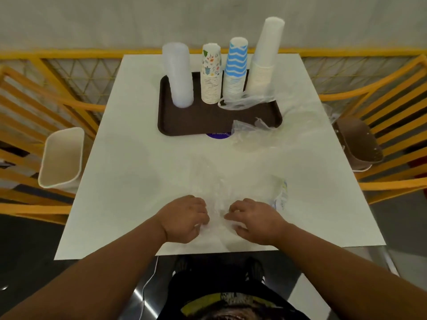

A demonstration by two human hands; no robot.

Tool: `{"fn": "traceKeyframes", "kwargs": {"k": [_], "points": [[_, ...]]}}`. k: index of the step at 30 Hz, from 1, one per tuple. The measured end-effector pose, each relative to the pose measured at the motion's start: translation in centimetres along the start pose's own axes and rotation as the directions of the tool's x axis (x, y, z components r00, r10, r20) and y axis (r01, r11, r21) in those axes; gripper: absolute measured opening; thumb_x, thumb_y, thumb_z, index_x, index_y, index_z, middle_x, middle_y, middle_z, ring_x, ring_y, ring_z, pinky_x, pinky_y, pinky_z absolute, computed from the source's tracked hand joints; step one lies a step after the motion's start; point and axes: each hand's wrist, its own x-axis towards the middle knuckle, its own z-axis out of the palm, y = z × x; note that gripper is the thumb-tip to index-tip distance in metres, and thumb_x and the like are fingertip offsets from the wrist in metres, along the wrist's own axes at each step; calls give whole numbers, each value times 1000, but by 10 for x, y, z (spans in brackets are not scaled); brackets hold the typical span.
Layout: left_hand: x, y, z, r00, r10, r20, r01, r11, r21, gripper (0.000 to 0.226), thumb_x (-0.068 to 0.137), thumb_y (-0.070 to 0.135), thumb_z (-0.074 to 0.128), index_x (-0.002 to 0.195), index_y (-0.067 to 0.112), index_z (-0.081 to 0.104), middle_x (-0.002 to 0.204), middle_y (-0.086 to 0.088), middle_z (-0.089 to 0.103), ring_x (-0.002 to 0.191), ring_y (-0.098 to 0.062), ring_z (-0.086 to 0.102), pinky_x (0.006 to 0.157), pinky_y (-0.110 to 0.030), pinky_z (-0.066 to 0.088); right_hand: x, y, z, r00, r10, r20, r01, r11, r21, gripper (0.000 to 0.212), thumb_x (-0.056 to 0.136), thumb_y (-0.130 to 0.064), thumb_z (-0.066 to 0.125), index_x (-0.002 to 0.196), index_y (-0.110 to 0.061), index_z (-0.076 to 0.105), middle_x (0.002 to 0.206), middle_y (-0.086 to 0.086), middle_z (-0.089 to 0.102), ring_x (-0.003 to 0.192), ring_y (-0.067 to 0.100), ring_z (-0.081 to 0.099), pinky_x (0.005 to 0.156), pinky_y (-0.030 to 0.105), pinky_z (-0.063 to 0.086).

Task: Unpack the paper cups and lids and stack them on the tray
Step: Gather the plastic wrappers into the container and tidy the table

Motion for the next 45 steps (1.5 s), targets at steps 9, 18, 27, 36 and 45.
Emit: {"fn": "traceKeyframes", "kwargs": {"k": [9,18,27,36,45], "points": [[18,5,-7,789,-614,-5,520,673,-525,36,100,37,46,73,16,57,61,11,63,57,-1,55,59,-20,39,10,-8,-1,884,462,68,-459,834,307,31,102,-36,41,89,-14,59,72,1,59,72,23,55,65,36,42],[29,10,19,866,-388,-314,394,918,-46,31,82,23,63,110,10,63,111,-8,60,93,-26,58,79,-36,52,45,7,4,680,711,181,-731,635,251,22,91,-41,61,76,-25,54,83,1,63,79,23,61,70,36,53],[19,1,32,968,-204,-150,212,976,42,39,88,39,46,100,14,75,100,1,67,90,-20,64,76,-30,54,-14,44,-16,855,425,297,-459,887,52,24,96,-42,54,92,-18,57,86,-5,56,85,18,55,78,36,45],[25,-5,35,956,-203,-213,205,979,-12,28,89,20,47,92,12,74,95,0,68,85,-20,61,79,-30,48,-57,70,-9,653,632,-417,-711,701,-50,37,90,-46,44,88,-15,65,82,5,65,78,29,56,76,38,37],[39,-5,13,885,-457,-86,428,873,-236,21,99,23,40,98,15,59,76,-7,63,69,-29,57,65,-36,46,4,18,16,954,291,-73,-288,957,44,30,90,-30,58,116,-18,67,113,3,66,101,31,58,82,41,44]]}}
